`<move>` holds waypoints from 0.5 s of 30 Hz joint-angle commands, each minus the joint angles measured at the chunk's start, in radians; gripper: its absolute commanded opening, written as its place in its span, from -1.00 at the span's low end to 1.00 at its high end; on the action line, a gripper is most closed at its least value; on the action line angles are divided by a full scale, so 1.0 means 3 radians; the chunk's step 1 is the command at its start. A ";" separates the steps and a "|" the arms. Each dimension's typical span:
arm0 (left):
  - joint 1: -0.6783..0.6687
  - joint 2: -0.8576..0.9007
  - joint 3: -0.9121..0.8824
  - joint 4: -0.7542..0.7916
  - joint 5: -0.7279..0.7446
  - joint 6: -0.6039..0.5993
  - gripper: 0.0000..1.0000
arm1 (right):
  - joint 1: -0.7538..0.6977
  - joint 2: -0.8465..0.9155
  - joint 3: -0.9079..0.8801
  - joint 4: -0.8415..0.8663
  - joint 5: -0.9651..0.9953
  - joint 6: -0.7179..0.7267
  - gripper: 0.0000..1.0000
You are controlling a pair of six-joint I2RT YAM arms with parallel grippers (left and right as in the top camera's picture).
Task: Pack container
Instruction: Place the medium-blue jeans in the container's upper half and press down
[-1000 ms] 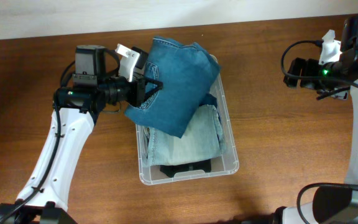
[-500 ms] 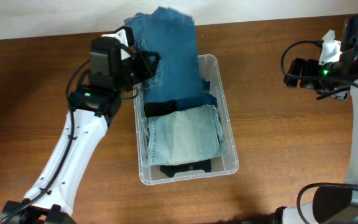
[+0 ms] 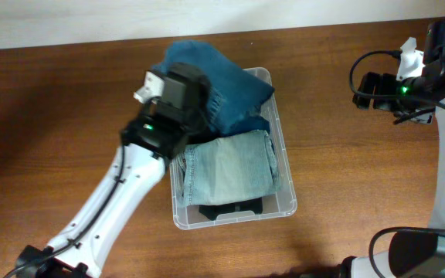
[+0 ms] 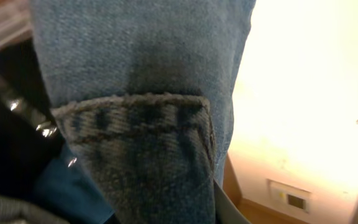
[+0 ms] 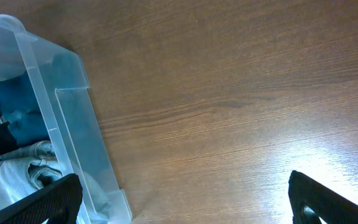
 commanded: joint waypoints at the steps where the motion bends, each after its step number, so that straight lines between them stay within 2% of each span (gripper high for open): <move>1: -0.0378 -0.0114 0.0089 -0.0065 -0.0946 -0.0314 -0.99 | -0.0014 0.0024 -0.0018 0.0004 0.0015 -0.0011 0.97; 4: -0.0516 -0.0109 0.0089 -0.0390 -0.1344 -0.0647 -1.00 | -0.0014 0.0024 -0.0018 0.0004 0.0014 -0.0010 0.97; 6: -0.0570 -0.0079 0.0088 -0.0518 -0.1425 -0.0799 -1.00 | -0.0014 0.0024 -0.0018 0.0006 -0.0011 -0.0009 0.97; 8: -0.0605 -0.0014 0.0086 -0.0519 -0.1455 -0.0830 -1.00 | -0.0011 0.0024 -0.0018 0.0011 -0.0072 -0.0011 0.97; 11: -0.0624 0.0172 0.0086 -0.0462 -0.1462 -0.1125 -0.99 | -0.0011 0.0024 -0.0018 0.0010 -0.0095 -0.0011 0.97; 15: -0.0624 0.0453 0.0086 -0.0211 -0.1183 -0.1124 -0.99 | -0.0011 0.0024 -0.0018 0.0014 -0.0094 -0.0011 0.97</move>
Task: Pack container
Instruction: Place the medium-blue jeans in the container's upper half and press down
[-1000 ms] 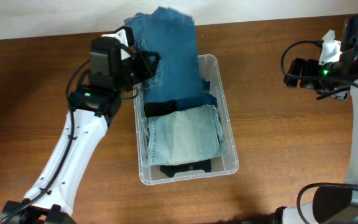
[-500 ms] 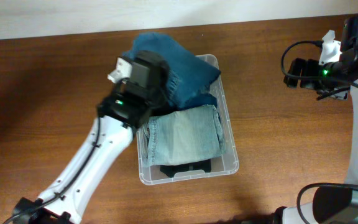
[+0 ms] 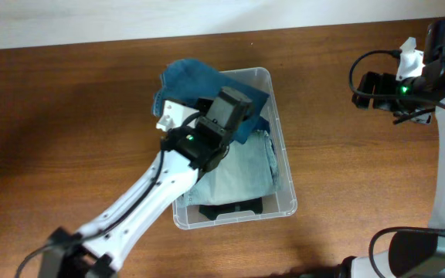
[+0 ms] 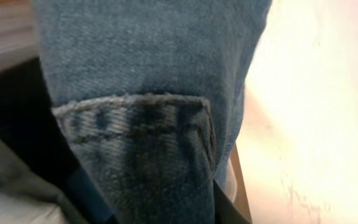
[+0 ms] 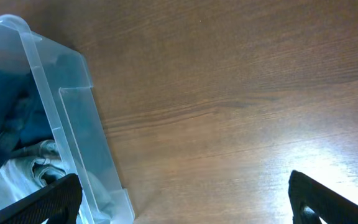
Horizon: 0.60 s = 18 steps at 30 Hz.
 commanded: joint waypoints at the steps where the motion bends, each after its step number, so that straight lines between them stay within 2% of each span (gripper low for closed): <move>1: -0.0010 0.0201 0.0085 0.0200 0.0107 -0.0163 -1.00 | -0.0011 0.0024 -0.0018 0.0011 -0.0052 -0.0010 0.97; 2: -0.0010 0.0221 0.0085 0.0231 0.0172 -0.0163 -0.99 | -0.0011 0.0024 -0.0018 0.0013 -0.0052 -0.0011 0.97; 3: -0.0010 0.0192 0.0085 0.0229 0.0233 -0.0160 -0.35 | -0.0013 0.0024 -0.0018 0.0019 -0.0051 -0.0011 0.96; 4: -0.0010 0.0149 0.0085 0.0228 0.0268 -0.0130 -0.01 | -0.0013 0.0024 -0.0018 0.0020 -0.0051 -0.0011 0.97; 6: -0.0018 0.0000 0.0086 0.0234 0.0292 0.0039 0.25 | -0.0013 0.0025 -0.0018 0.0022 -0.0051 -0.0011 0.97; 9: -0.0057 -0.0332 0.0086 0.0229 0.0390 0.0186 0.40 | -0.0013 0.0024 -0.0018 0.0038 -0.0050 -0.0011 0.97; 14: -0.0076 -0.0841 0.0086 0.0319 0.0312 0.0423 0.40 | -0.0013 0.0024 -0.0018 0.0038 -0.0038 -0.0011 0.96; 18: -0.0075 -0.0843 0.0086 0.0454 -0.0072 0.0732 0.40 | -0.0011 0.0024 -0.0018 0.0036 -0.0038 -0.0011 0.97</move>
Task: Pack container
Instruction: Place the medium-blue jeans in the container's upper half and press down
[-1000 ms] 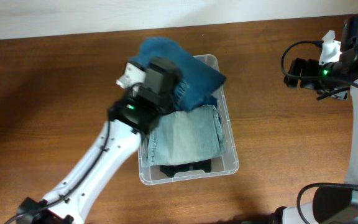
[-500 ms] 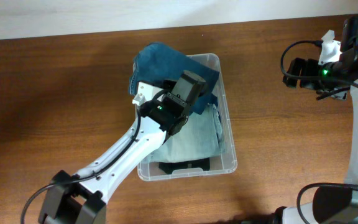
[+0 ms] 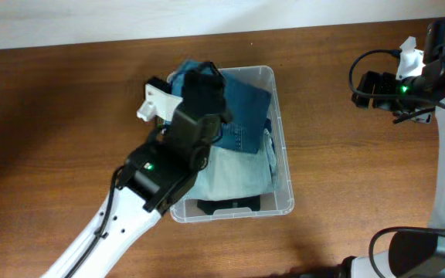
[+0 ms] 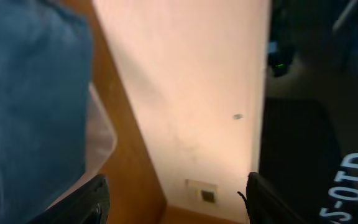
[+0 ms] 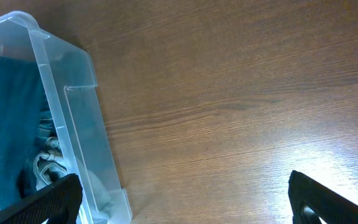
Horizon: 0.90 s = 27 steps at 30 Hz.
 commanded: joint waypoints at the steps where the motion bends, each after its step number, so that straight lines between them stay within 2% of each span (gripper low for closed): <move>1: -0.0004 0.0081 0.0010 0.0006 -0.0314 0.0291 0.40 | -0.0013 0.0024 -0.0018 0.0010 -0.0028 -0.0009 0.97; 2: -0.0003 0.0098 0.0010 0.0034 -0.0331 0.0291 0.40 | -0.0011 0.0024 -0.0018 0.0010 -0.0027 -0.0009 0.97; 3: 0.0013 0.0136 0.0010 0.0135 -0.0361 0.0340 0.05 | -0.0011 0.0024 -0.0018 0.0009 -0.0027 -0.0009 0.97; 4: 0.0022 0.0192 0.0010 0.0319 -0.0451 0.0582 -0.33 | -0.0011 0.0024 -0.0018 0.0009 -0.0028 -0.0009 0.97; 5: 0.0028 0.0257 0.0010 0.0523 -0.0556 0.0936 -0.51 | -0.0011 0.0024 -0.0018 0.0008 -0.0028 -0.0009 0.97; 6: 0.0038 0.0327 0.0010 0.0687 -0.0621 0.1280 -0.66 | -0.0011 0.0024 -0.0018 0.0005 -0.0028 -0.0009 0.97; 7: 0.0048 0.0364 0.0010 0.0765 -0.0633 0.1429 -0.74 | -0.0011 0.0024 -0.0018 0.0003 -0.0028 -0.0009 0.97; 8: 0.0074 0.0462 0.0010 0.0960 -0.0628 0.1754 -0.80 | -0.0011 0.0024 -0.0018 -0.0001 -0.0028 -0.0009 0.97; 9: 0.0123 0.0608 0.0010 0.1181 -0.0538 0.2111 -0.85 | -0.0011 0.0024 -0.0018 -0.0003 -0.0028 -0.0009 0.97; 10: 0.0174 0.0720 0.0010 0.1296 -0.0403 0.2303 -0.87 | -0.0011 0.0024 -0.0018 -0.0003 -0.0028 -0.0009 0.97; 14: 0.0393 0.1139 0.0010 0.1172 0.0015 0.2431 -0.99 | -0.0011 0.0024 -0.0018 -0.0003 -0.0028 -0.0010 0.97; 16: 0.0482 0.1455 0.0010 0.0969 0.0170 0.2263 -0.99 | -0.0013 0.0024 -0.0018 -0.0001 -0.0024 -0.0010 0.96; 19: 0.0520 0.1871 0.0009 0.0637 0.0388 0.1546 -0.99 | -0.0013 0.0024 -0.0018 0.0000 -0.0017 -0.0010 0.97; 23: 0.0520 0.2295 0.0010 0.1092 0.1216 0.1518 -0.99 | -0.0013 0.0025 -0.0018 -0.0001 -0.0017 -0.0010 0.97; 27: 0.0521 0.2405 0.0010 0.1390 0.1405 0.1541 -0.99 | -0.0013 0.0025 -0.0018 -0.0006 -0.0017 -0.0010 0.97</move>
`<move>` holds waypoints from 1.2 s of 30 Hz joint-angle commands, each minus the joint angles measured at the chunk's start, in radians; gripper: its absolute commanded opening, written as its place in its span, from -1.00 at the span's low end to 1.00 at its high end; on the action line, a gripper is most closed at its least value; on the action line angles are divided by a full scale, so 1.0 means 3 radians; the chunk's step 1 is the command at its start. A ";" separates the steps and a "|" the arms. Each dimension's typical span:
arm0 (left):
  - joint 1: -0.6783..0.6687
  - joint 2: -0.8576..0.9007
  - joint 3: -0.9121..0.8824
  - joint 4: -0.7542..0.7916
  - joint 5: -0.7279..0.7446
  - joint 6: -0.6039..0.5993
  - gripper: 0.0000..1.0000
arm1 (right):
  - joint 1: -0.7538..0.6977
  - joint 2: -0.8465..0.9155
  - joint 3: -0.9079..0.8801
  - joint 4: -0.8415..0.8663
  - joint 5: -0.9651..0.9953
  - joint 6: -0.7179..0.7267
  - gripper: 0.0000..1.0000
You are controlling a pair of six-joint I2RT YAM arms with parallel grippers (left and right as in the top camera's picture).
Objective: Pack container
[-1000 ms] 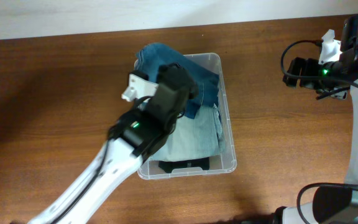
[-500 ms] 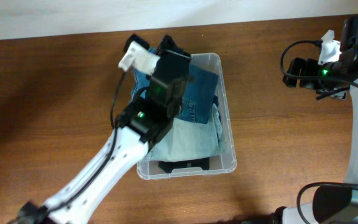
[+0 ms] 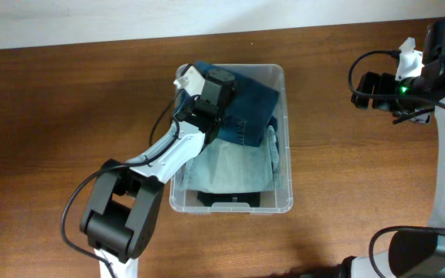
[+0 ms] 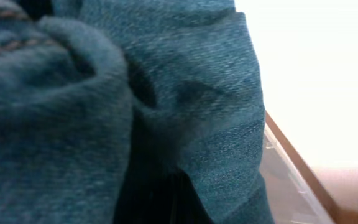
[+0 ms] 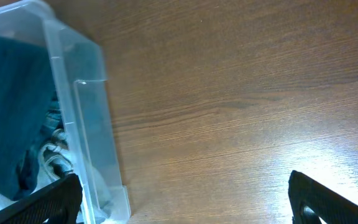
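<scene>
A clear plastic container (image 3: 287, 147) stands mid-table. Folded dark blue jeans (image 3: 247, 108) fill its far half, over light blue jeans (image 3: 234, 166); a black item (image 3: 230, 199) lies at the near end. My left gripper (image 3: 209, 94) is down against the dark jeans at the container's far left corner. Its wrist view is filled with dark denim (image 4: 185, 93), its fingers hidden. My right gripper (image 5: 185, 205) hangs open over bare wood to the right of the container (image 5: 82, 118), nothing between its fingers.
Brown wooden table (image 3: 68, 116) all around. A pale wall runs along the far edge (image 3: 91, 19). The right arm's cables and body (image 3: 439, 116) stand at the right side.
My left gripper was open and raised above the container's left side; now it is low against the dark jeans at the far left corner. The container has shifted slightly. The right arm is still.
My left gripper held the dark jeans bunched over the container's far end, then over its middle. Then its jaws stood open and the jeans lay flat inside. Now it is down on those jeans. The container, first askew, stands squarer.
</scene>
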 commanded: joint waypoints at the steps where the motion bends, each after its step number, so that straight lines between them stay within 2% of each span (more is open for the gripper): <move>1: -0.0039 0.0263 -0.0024 0.0084 0.0590 -0.0086 -0.99 | -0.0011 0.0018 0.0000 -0.0001 -0.0017 -0.0009 0.96; 6: 0.0080 0.0136 -0.0022 -0.0017 0.0601 0.0142 -0.99 | -0.0011 0.0018 0.0000 -0.0001 -0.0017 -0.0009 0.97; 9: 0.0095 -0.0191 -0.0022 -0.0014 0.0525 0.0730 -0.99 | -0.0011 0.0018 0.0000 0.0006 -0.0017 -0.0009 0.97; 10: 0.0086 -0.0361 -0.0022 -0.0037 0.0379 0.0936 -0.99 | -0.0011 0.0018 0.0000 0.0005 -0.0017 -0.0009 0.97; 11: 0.0047 -0.0659 -0.0022 -0.0064 -0.0006 0.1280 -0.99 | -0.0011 0.0018 0.0000 0.0006 -0.0017 -0.0009 0.97; 13: 0.0028 -0.0909 -0.0022 -0.0169 -0.0341 0.1690 -0.99 | -0.0011 0.0018 0.0000 0.0006 -0.0017 -0.0008 0.97; 19: 0.0113 -0.0979 -0.0022 -0.1059 -0.0421 0.1709 -0.99 | -0.0011 0.0019 0.0000 0.0008 -0.0017 -0.0009 0.97; 22: 0.0113 -0.0879 -0.0022 -0.1347 -0.0122 0.1698 -0.99 | -0.0011 0.0018 0.0000 0.0008 -0.0017 -0.0008 0.97; 25: 0.0111 -0.0631 -0.0022 -0.1531 0.0155 0.1497 -0.99 | -0.0011 0.0018 0.0000 0.0006 -0.0017 -0.0009 0.97; 31: 0.0113 -0.0056 -0.0022 -0.1778 0.0944 0.1486 -0.99 | -0.0011 0.0018 0.0000 0.0006 -0.0017 -0.0009 0.96; 36: 0.0113 -0.0039 -0.0008 -0.1921 0.0964 0.1414 -0.99 | -0.0013 0.0018 0.0000 0.0005 -0.0017 -0.0009 0.97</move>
